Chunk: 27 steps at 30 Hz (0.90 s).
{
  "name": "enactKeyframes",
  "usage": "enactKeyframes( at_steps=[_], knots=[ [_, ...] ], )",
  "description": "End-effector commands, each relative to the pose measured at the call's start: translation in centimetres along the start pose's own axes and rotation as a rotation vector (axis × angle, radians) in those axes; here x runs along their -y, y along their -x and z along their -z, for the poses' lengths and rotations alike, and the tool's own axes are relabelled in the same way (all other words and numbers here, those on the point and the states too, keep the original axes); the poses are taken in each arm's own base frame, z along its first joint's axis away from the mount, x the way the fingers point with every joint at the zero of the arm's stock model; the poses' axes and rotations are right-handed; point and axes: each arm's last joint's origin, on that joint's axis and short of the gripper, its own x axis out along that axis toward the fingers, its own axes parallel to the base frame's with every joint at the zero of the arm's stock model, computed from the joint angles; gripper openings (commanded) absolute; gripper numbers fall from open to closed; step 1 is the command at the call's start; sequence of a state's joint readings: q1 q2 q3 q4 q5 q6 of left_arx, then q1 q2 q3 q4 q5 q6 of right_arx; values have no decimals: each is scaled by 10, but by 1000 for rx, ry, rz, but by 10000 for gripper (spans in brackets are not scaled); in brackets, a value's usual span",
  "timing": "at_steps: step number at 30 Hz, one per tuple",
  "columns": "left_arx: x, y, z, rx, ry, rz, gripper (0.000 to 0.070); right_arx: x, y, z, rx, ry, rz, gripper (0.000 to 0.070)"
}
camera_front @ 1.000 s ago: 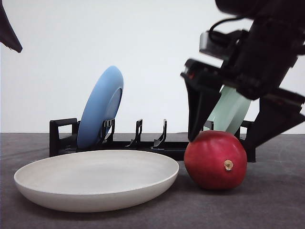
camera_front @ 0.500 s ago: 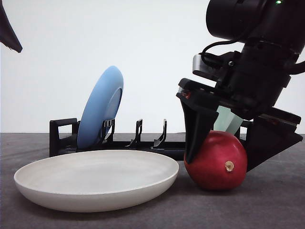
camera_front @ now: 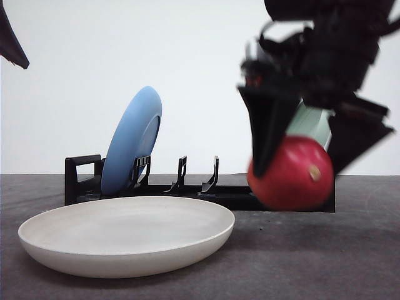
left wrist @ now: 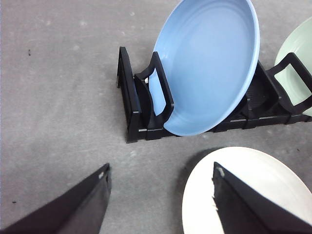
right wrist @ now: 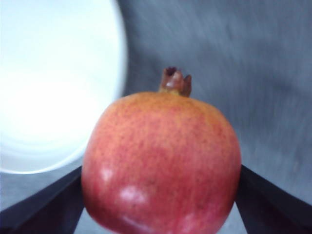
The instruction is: Place pomegranate in white plate
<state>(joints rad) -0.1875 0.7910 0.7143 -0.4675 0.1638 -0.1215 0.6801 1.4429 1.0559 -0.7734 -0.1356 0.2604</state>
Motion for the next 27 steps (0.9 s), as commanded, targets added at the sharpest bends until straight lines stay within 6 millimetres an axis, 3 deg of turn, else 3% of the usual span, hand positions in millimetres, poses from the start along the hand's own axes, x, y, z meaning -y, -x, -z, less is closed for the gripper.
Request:
enactKeyframes(
  at_steps=[1, 7, 16, 27],
  knots=[
    [1, 0, -3, 12, 0, 9, 389, -9, -1, -7, 11, 88, -17, 481],
    [1, 0, -3, 12, 0, 9, 389, -34, -8, -15, 52, 166, -66, 481],
    [1, 0, -3, 12, -1, 8, 389, -69, -49, -25, 144, 292, -151, 481],
    [1, 0, -3, 11, -3, 8, 389, -75, -87, -25, 107, 311, -152, 481]
  ],
)
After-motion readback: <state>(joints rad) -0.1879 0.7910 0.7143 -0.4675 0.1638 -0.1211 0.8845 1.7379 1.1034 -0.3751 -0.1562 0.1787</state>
